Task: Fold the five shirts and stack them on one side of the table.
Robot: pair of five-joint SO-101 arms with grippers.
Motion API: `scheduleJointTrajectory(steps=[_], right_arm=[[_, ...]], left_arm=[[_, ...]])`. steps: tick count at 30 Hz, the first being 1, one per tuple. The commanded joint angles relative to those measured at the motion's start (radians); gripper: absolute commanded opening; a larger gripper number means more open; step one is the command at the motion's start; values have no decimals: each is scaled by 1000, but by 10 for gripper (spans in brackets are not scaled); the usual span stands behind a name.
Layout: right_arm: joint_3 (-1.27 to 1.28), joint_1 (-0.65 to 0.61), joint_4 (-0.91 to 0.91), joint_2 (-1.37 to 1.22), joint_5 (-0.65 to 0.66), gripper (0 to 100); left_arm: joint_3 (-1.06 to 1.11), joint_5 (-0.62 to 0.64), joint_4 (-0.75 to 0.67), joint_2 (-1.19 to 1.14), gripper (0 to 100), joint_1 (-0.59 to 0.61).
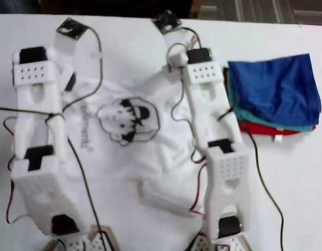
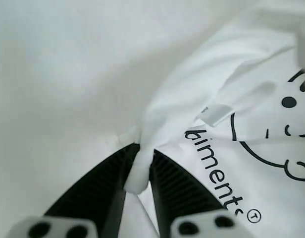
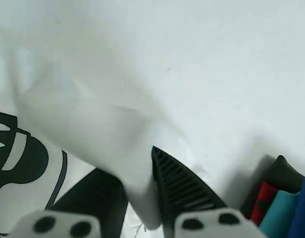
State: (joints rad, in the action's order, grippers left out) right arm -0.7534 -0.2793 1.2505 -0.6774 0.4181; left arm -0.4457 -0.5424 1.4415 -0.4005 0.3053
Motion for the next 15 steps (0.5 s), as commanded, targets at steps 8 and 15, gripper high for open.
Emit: scheduleJointTrajectory(steps=[8, 15], right_arm=[[-94, 28, 97, 76, -2, 18], [-189, 33, 320, 229, 5, 18]], left_arm=[[-99, -5, 115, 20, 24, 26], [-332, 0, 350, 52, 24, 55]])
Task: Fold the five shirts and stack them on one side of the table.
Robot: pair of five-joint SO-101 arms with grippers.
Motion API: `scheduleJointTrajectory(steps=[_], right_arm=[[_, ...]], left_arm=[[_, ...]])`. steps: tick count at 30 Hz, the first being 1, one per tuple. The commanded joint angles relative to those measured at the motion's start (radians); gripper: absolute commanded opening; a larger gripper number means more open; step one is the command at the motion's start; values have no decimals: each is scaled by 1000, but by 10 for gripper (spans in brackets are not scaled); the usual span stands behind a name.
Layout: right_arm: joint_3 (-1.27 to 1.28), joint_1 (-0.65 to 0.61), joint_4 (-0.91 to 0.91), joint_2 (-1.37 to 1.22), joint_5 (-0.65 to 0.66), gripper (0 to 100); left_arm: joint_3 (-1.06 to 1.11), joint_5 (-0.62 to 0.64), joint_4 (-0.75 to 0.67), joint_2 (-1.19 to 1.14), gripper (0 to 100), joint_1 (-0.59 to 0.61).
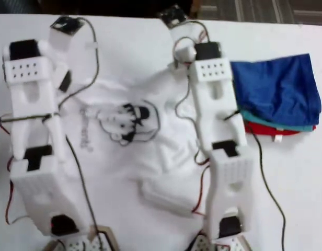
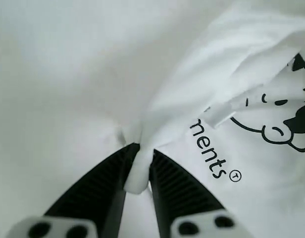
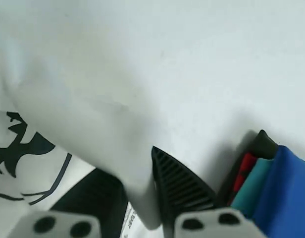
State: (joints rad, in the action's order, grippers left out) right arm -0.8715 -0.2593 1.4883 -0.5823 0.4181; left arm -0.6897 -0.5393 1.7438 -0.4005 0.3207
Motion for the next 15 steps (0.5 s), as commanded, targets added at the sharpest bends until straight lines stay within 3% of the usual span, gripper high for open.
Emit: scheduleJointTrajectory(steps=[1, 5, 9, 15], right_arm=[[-80, 13, 117, 159, 6, 18], [-74, 7, 234, 243, -2, 18], [-49, 10, 282, 297, -3, 18], [262, -31, 271, 397, -72, 18]], left_arm=[[-82, -5, 46, 80, 24, 55], [51, -6, 48, 229, 24, 87], [338, -83, 43, 404, 24, 110], [684, -106, -23, 560, 24, 124]])
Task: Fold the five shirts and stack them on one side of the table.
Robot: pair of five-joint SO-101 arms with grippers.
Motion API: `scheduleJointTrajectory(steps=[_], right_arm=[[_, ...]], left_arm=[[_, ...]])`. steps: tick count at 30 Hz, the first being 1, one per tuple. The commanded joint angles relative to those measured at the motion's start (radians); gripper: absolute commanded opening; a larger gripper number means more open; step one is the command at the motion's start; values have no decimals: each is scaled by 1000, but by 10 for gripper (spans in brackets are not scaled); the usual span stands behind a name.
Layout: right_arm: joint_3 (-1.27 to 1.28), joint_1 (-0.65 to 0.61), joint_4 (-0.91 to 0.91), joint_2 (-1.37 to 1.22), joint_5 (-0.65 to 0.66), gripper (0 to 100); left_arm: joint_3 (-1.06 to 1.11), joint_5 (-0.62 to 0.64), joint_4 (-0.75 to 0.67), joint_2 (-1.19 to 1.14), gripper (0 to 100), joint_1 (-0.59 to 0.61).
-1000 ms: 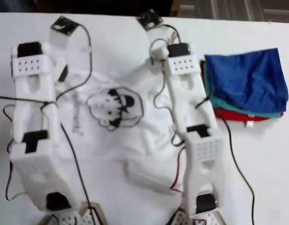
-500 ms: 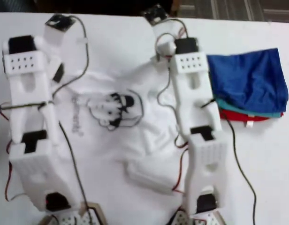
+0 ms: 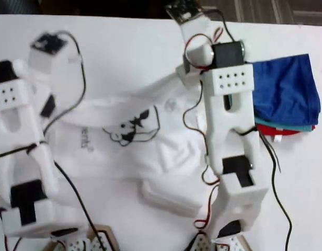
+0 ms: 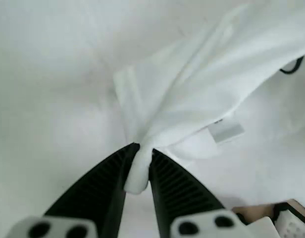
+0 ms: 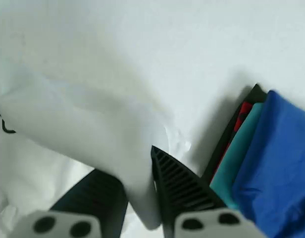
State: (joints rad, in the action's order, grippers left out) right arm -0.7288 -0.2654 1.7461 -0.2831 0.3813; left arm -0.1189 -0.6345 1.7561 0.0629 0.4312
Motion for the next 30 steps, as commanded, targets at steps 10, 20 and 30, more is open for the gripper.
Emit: scheduleJointTrajectory(steps=[10, 20, 30], right_arm=[[704, -42, -321, 351, -44, 18], [891, -45, -394, 437, -41, 18], [895, -47, -406, 444, -43, 18]], left_arm=[[294, 414, -196, 132, 24, 37], [303, 425, -206, 130, 94, 37], [305, 436, -311, 129, 234, 37]])
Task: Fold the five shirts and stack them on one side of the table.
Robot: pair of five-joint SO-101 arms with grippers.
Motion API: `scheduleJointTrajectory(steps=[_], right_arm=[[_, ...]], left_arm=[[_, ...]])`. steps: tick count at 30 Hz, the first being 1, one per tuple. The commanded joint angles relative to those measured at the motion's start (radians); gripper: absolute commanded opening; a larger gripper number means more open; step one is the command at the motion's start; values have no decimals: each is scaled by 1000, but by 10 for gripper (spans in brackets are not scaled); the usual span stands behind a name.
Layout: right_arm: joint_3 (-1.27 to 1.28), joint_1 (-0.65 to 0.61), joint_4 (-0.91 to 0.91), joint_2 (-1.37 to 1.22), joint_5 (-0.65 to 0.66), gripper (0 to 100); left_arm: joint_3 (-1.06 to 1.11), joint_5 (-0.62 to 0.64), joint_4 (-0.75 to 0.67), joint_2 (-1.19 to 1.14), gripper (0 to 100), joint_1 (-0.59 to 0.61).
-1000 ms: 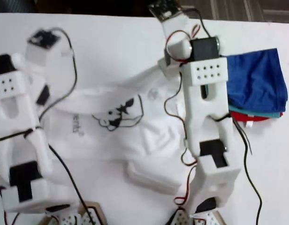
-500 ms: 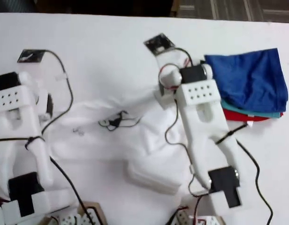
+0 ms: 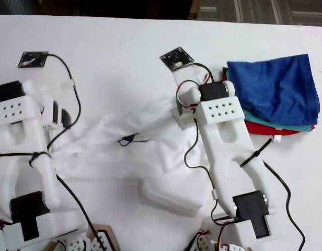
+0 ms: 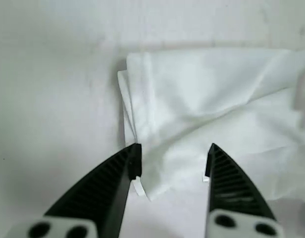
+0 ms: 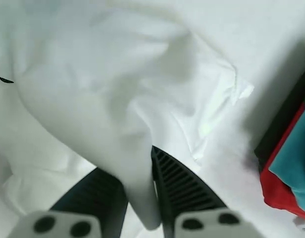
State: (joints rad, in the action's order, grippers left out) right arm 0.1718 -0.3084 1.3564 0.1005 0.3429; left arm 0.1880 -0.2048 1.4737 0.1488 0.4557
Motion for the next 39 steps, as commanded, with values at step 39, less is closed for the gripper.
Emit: scheduleJointTrajectory(steps=[39], right_arm=[[-6, -2, -16, 61, -5, 18]], left_arm=[[420, -52, -103, 17, 194, 78]])
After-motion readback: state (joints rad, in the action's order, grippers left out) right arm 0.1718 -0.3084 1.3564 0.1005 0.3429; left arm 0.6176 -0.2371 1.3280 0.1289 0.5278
